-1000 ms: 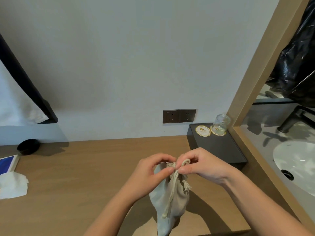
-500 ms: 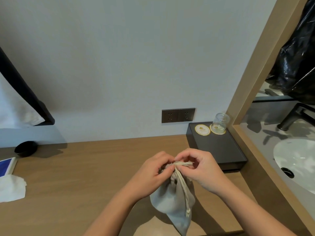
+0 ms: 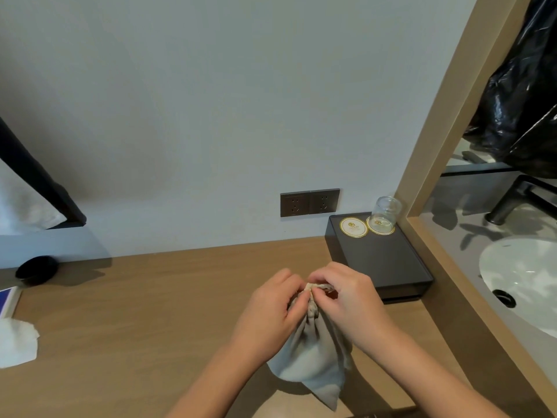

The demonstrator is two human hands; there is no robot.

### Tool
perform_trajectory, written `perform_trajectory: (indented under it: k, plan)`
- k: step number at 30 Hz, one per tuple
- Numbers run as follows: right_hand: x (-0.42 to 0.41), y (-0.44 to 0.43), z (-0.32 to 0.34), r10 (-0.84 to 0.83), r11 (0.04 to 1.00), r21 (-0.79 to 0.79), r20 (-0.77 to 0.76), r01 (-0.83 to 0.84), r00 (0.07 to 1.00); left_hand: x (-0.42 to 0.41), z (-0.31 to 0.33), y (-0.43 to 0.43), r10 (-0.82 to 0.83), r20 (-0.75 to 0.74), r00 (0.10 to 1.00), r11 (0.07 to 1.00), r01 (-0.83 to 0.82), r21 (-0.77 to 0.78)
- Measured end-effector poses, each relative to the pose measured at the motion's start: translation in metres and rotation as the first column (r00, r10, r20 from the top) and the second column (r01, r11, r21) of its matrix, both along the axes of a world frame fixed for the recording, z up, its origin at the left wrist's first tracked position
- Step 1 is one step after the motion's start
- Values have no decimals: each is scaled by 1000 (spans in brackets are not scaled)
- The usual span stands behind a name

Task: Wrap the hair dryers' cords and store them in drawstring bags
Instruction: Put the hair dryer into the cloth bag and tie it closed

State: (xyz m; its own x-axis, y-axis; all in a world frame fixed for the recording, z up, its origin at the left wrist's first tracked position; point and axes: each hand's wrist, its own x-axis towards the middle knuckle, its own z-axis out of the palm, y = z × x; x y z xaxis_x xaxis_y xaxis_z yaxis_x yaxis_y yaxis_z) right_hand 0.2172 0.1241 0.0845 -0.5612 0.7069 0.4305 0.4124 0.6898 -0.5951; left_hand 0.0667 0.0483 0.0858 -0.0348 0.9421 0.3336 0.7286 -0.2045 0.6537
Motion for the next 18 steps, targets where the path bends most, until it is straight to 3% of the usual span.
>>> perform_trajectory:
  k: [4, 10, 18]
  plan:
    - [4, -3, -12, -21, 997, 78, -35, 24, 999, 1, -3, -3, 8, -43, 999, 1000, -7, 24]
    - [10, -1, -20, 48, 984, 180, -159, -19, 986, -8, -2, 1, 109, 347, 932, 994, -95, -56]
    - [11, -4, -28, 156, 977, 186, -264, -109, 952, -16, 12, 7, -63, 373, 926, 988, 112, -111]
